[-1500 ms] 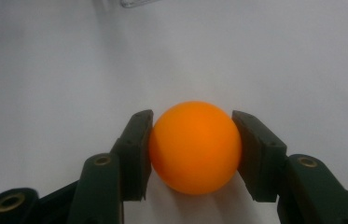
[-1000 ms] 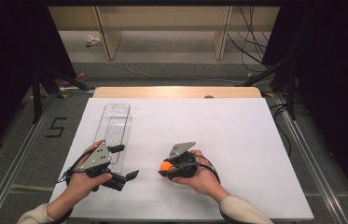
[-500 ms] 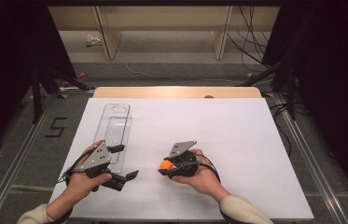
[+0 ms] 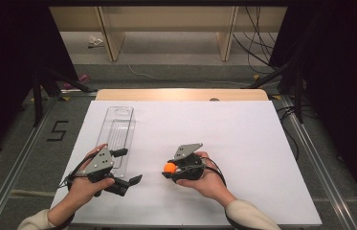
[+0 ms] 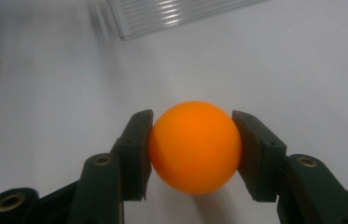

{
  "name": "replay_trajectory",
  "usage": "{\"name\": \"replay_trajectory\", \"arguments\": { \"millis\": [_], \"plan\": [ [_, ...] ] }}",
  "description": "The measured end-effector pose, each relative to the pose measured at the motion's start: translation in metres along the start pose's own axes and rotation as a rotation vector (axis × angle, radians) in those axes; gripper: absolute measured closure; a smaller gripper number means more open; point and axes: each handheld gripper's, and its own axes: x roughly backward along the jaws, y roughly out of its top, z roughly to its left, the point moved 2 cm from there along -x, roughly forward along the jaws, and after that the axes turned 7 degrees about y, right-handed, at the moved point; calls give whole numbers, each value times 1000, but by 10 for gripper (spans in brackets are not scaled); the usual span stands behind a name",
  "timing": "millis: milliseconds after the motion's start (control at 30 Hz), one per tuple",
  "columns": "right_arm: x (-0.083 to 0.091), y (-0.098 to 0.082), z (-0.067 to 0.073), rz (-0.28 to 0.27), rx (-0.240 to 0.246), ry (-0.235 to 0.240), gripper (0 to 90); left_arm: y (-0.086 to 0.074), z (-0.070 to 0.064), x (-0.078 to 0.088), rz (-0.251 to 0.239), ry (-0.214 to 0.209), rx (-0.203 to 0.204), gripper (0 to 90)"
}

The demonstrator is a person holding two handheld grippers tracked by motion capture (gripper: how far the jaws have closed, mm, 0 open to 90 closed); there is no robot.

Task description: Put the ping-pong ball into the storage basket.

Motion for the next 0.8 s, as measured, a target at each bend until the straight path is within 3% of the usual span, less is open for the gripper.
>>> {"name": "replay_trajectory", "arguments": {
  "millis": [800],
  "plan": [
    [13, 15, -3, -69, 7, -27, 514, 0, 0, 0, -2, -1, 0, 1]
  ]
}}
